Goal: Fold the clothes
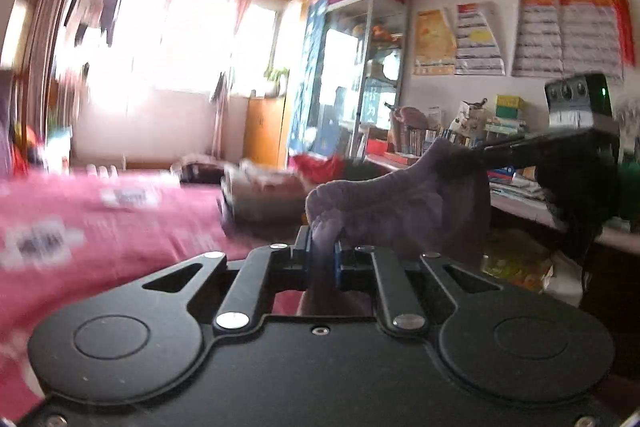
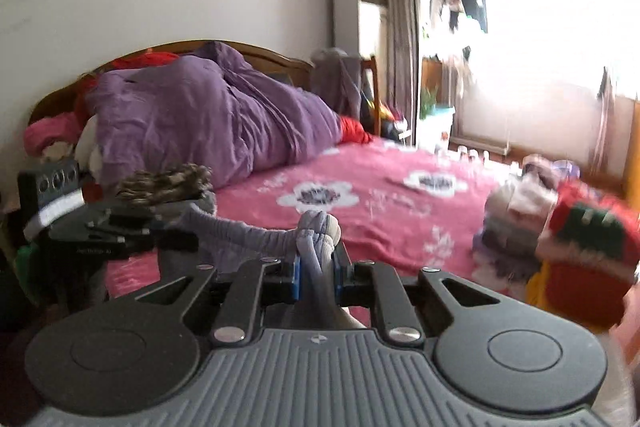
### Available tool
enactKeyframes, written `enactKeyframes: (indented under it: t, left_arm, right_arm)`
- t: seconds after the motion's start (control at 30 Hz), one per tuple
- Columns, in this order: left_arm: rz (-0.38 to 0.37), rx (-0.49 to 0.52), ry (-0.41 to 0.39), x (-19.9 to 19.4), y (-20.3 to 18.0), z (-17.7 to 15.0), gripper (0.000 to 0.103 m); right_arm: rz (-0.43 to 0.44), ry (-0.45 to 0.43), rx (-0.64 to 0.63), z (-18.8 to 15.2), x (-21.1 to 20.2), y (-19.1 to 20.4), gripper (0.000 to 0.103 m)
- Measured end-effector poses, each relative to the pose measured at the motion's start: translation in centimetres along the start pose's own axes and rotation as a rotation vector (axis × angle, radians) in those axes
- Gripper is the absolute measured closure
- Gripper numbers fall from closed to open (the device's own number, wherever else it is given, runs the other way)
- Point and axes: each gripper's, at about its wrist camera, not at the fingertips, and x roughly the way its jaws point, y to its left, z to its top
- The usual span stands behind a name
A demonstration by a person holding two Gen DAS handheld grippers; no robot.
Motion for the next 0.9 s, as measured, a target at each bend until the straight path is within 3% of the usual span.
enactKeyframes:
  t: [0.13,0.3,0.43,0.6,0.7,0.8,0.9]
  left_arm:
    - [0.006,0.064,-0.015,-1.3,-1.7,3.8,0.096]
    - [0.061,0.101,0.014,0.3,0.0,9.3,0.097]
    - [0.205,0.195,-0.001,1.0,2.7,16.7,0.097]
    - [0.392,0.352,-0.120,-1.7,3.6,27.3,0.097]
    - [0.464,0.464,-0.179,-4.0,2.1,30.9,0.097]
    - [0.491,0.541,-0.186,-4.4,0.8,31.7,0.097]
    - [0.487,0.615,-0.139,-2.7,0.5,29.6,0.097]
  right_arm:
    - [-0.008,-0.045,-0.067,3.0,-2.2,0.8,0.088]
    - [-0.019,-0.101,-0.151,6.7,-5.0,1.7,0.088]
    - [-0.038,-0.174,-0.218,13.8,-2.1,1.9,0.088]
    - [-0.046,-0.430,-0.273,24.2,0.0,3.9,0.088]
    - [-0.003,-0.574,-0.276,26.8,-0.4,4.4,0.088]
    - [0.023,-0.660,-0.273,26.8,0.0,3.9,0.088]
    - [0.015,-0.653,-0.249,23.2,1.7,2.0,0.088]
